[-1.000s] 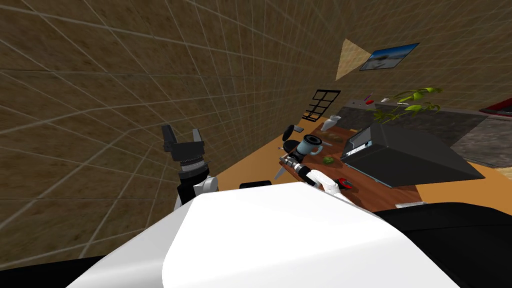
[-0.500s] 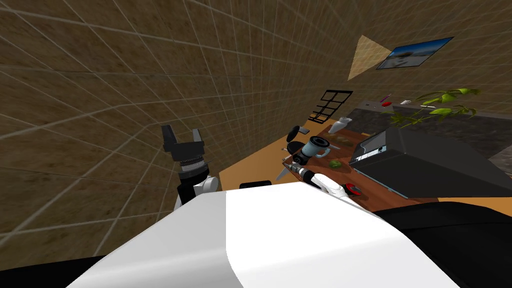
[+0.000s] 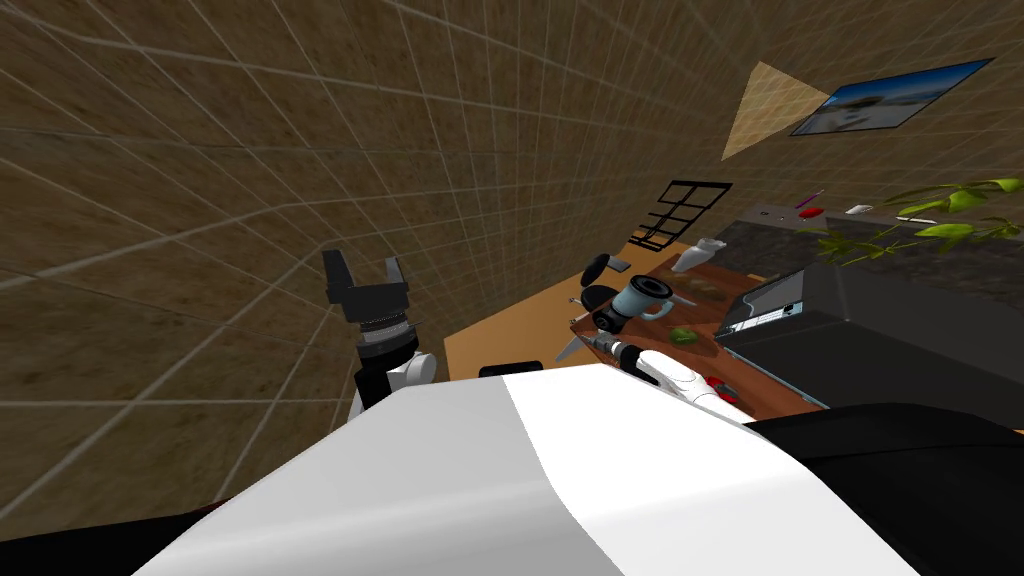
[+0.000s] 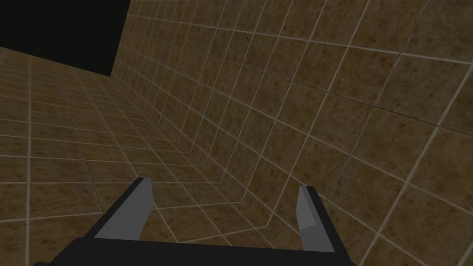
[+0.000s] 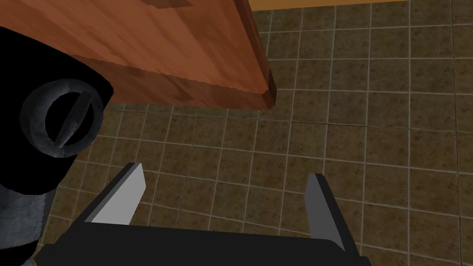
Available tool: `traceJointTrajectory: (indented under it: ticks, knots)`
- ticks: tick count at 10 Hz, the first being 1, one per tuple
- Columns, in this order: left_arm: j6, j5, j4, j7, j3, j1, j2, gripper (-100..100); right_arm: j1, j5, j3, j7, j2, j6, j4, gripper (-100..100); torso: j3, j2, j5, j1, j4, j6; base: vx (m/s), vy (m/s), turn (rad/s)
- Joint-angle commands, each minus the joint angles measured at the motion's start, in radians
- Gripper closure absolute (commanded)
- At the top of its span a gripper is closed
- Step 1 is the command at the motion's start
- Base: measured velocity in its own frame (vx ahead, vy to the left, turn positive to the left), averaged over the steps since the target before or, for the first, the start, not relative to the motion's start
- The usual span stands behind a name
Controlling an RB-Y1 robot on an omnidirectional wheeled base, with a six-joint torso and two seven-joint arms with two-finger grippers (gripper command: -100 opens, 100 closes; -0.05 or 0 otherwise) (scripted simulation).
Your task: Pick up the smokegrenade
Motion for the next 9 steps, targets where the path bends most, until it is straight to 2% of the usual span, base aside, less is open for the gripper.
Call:
traceJointTrajectory:
  ticks: [1, 2, 3, 4, 5, 7, 8, 9]
  knots:
    - [0.0, 0.0, 0.0, 0.0, 0.0, 0.0, 0.0, 0, 0.003, 0.023, 0.015, -0.004, -0.033, 0.014, 0.018, -100, 0.0, 0.0, 0.0, 0.0, 0.0, 0.0, -0.038, 0.01, 0.127]
    - [0.0, 0.0, 0.0, 0.0, 0.0, 0.0, 0.0, 0, 0.014, 0.065, 0.033, -0.002, -0.073, 0.025, 0.059, -100, 0.0, 0.0, 0.0, 0.0, 0.0, 0.001, -0.054, 0.016, 0.164]
    - [0.0, 0.0, 0.0, 0.0, 0.0, 0.0, 0.0, 0, 0.014, 0.067, 0.033, -0.002, -0.082, 0.025, 0.062, -100, 0.001, 0.001, 0.0, 0.0, 0.0, 0.0, -0.049, 0.016, 0.095]
    - [0.0, 0.0, 0.0, 0.0, 0.0, 0.0, 0.0, 0, 0.026, 0.108, 0.051, 0.0, -0.129, 0.036, 0.098, -100, 0.001, 0.001, 0.0, 0.0, 0.0, 0.001, -0.058, 0.028, 0.204]
    - [0.0, 0.0, 0.0, 0.0, 0.0, 0.0, 0.0, 0, 0.039, 0.137, 0.069, 0.002, -0.155, 0.045, 0.136, -100, 0.001, 0.002, 0.0, 0.0, 0.0, 0.0, -0.092, 0.018, 0.247]
    - [0.0, 0.0, 0.0, 0.0, 0.0, 0.0, 0.0, 0, 0.039, 0.147, 0.069, 0.002, -0.16, 0.045, 0.144, -100, 0.002, 0.004, 0.0, -0.001, 0.001, 0.001, -0.06, 0.004, 0.033]
    - [0.0, 0.0, 0.0, 0.0, 0.0, 0.0, 0.0, 0, 0.039, 0.147, 0.069, 0.002, -0.179, 0.045, 0.144, -100, 0.001, 0.002, 0.0, -0.001, 0.001, 0.001, -0.001, 0.001, -0.017]
    - [0.0, 0.0, 0.0, 0.0, 0.0, 0.0, 0.0, 0, 0.052, 0.183, 0.086, 0.005, -0.225, 0.054, 0.182, -100, 0.0, -0.001, 0.0, -0.001, 0.0, 0.001, -0.033, 0.01, 0.167]
